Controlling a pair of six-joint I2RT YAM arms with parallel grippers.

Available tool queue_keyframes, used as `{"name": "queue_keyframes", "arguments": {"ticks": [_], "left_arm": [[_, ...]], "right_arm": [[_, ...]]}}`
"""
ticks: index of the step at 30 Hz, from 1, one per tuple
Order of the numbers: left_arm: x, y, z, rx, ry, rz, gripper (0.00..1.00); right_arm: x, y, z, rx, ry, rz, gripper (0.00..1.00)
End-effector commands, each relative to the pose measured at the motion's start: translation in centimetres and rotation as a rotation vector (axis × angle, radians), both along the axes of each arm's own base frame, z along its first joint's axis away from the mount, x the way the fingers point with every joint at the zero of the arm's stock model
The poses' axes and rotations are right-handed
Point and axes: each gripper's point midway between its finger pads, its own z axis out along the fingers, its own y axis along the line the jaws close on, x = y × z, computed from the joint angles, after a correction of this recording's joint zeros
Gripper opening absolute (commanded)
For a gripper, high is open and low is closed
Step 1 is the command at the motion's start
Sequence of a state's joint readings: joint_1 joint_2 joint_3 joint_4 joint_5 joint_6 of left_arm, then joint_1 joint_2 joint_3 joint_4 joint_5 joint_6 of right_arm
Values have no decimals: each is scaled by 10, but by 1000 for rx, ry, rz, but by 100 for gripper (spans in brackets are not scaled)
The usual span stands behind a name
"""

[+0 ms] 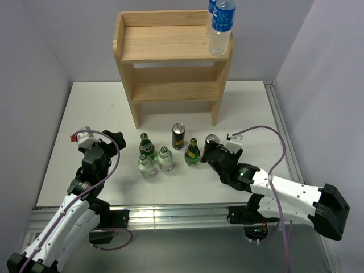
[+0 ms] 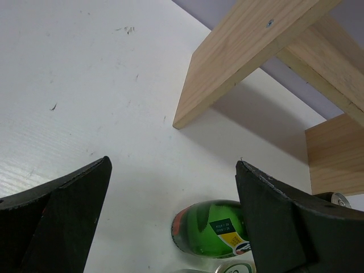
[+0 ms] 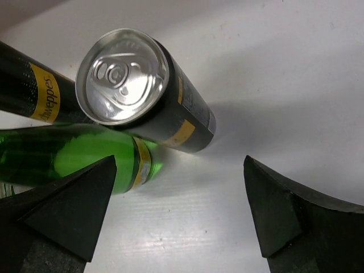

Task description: Place and organize the beverage onto the shelf

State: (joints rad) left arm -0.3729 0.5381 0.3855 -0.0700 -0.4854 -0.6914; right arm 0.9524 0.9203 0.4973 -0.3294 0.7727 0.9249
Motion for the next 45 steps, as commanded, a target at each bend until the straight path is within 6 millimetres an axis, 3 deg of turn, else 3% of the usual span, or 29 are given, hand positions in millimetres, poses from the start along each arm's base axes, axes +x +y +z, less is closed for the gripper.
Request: {"name": "queue_keyframes", "arguments": {"ticks": [1,15,20,29,32,33,39,45], "left_arm": [[2,-3,10,2,-40,-18,98],[3,-5,9,8,-40,-25,98],[3,-5,8,9,-36,-24,97],[3,-6,7,11,-33,-27,97],[3,-6,7,12,-32,-27,97],[3,-6,7,12,-32,-27,97],[3,-5,7,12,-31,-22,97],[2,-4,7,10,-33,-17,96]], "right_arm": [[18,12,5,7,-45,27,100],[57,5,-10,-36,-43,-24,100],[68,3,-18,-34,-39,-45,94],[77,5,-28,-49,-48,-61,53],[79,5,-28,-60,-51,-63,23],[80,5,-29,-66,-49,-67,0],[81,6,-18,-78,-52,-65,0],[77,1,36,-87,-117,-68,0]]}}
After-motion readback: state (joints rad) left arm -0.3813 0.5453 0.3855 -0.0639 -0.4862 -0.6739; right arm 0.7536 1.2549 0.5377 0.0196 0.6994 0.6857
